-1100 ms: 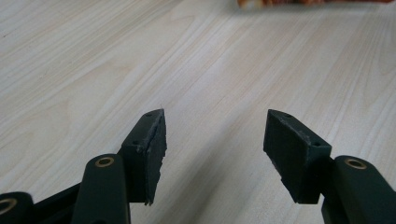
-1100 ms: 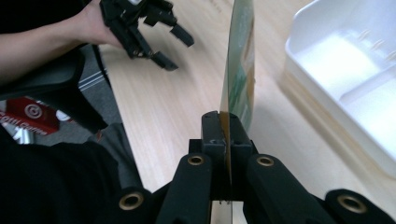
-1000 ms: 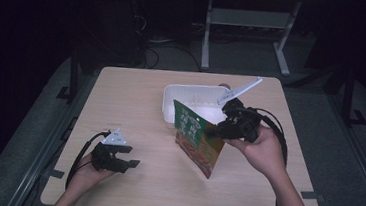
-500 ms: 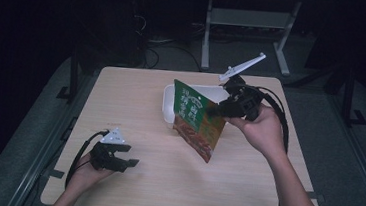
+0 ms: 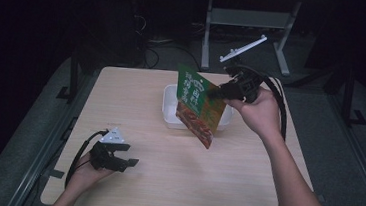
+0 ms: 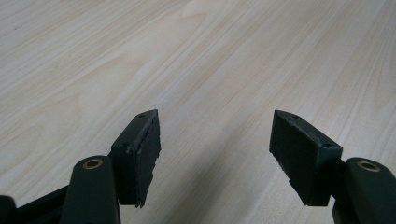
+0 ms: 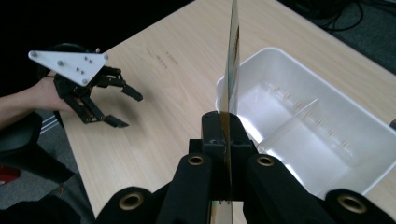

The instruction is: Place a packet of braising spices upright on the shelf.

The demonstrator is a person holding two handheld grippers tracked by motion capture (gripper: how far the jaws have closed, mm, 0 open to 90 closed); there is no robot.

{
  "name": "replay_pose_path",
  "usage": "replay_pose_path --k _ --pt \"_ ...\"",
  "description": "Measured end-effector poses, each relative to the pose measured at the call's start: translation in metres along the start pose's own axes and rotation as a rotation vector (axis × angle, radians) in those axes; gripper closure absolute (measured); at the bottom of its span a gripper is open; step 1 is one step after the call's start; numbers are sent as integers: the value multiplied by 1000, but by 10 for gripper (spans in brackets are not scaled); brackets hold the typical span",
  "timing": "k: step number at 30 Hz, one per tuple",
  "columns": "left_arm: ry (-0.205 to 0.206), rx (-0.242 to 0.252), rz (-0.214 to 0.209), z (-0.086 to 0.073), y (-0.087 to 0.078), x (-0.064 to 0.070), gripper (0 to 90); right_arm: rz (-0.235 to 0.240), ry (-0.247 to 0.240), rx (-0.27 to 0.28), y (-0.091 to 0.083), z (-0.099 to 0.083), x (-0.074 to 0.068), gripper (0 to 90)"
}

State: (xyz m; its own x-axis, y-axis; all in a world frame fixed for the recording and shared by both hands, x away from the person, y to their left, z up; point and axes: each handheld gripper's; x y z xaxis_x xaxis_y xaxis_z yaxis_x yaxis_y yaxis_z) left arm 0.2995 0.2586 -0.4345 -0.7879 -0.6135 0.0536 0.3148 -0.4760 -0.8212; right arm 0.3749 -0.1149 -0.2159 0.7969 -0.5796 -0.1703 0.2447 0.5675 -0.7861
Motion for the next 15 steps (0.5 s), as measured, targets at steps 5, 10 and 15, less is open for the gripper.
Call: replay_pose_path --k 5,10,15 --pt "-1 4 0 0 -1 0 329 -16 0 5 -1 10 3 900" --pt "-1 4 -2 0 -1 0 326 -29 8 8 0 20 7 900" --pt "-1 5 -3 0 -1 0 326 -42 19 11 3 30 11 900"
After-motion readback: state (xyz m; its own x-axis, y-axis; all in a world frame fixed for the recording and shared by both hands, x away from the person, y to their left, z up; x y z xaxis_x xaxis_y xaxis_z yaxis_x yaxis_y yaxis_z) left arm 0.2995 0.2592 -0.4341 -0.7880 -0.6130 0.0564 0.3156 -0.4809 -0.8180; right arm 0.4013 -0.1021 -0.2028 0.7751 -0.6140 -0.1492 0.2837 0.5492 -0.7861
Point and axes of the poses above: each handheld gripper's, and its own axes: y roughly forward along the jaws, z roughly out of its top, x roughly to its right, and after that the axes turned 7 degrees about -x, right-handed
